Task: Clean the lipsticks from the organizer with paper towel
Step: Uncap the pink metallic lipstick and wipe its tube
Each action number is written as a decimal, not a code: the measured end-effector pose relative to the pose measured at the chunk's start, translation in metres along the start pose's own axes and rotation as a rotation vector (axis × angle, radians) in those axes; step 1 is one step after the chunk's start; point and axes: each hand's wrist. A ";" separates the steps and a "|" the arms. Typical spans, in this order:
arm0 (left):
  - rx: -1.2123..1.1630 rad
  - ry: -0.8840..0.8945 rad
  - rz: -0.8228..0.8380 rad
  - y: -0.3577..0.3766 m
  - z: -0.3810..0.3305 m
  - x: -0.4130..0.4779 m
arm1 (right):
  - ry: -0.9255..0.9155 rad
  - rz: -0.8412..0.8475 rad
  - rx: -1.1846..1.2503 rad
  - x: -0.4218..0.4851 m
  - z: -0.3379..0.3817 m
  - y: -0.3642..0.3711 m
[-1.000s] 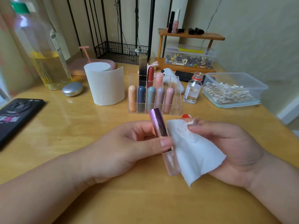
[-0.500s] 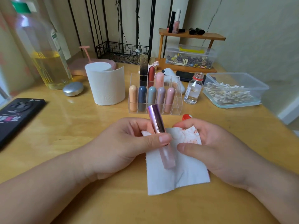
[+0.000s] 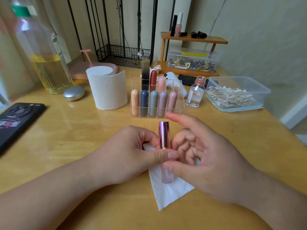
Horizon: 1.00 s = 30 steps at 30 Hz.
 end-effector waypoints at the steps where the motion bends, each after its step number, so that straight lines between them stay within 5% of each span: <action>1: 0.014 0.004 -0.006 0.000 0.001 0.000 | 0.003 -0.008 0.008 0.001 0.000 0.002; 6: 0.026 0.030 -0.022 0.000 0.004 0.000 | -0.007 -0.055 -0.053 0.004 0.002 0.010; 11: 0.081 0.126 -0.250 -0.001 0.006 0.003 | -0.001 -0.170 0.012 0.017 -0.001 0.002; 22: 0.361 0.250 -0.380 -0.010 0.008 0.015 | -0.097 -0.646 -0.340 0.122 -0.002 -0.069; 30: 0.320 0.199 -0.427 -0.012 0.013 0.018 | -0.041 -0.619 -0.524 0.163 -0.015 -0.067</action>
Point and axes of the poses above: each hand's wrist, its own x-axis towards the middle knuckle, its own y-axis out of the palm, z = x × y, and after that the axes turned 4 degrees about -x, right-handed
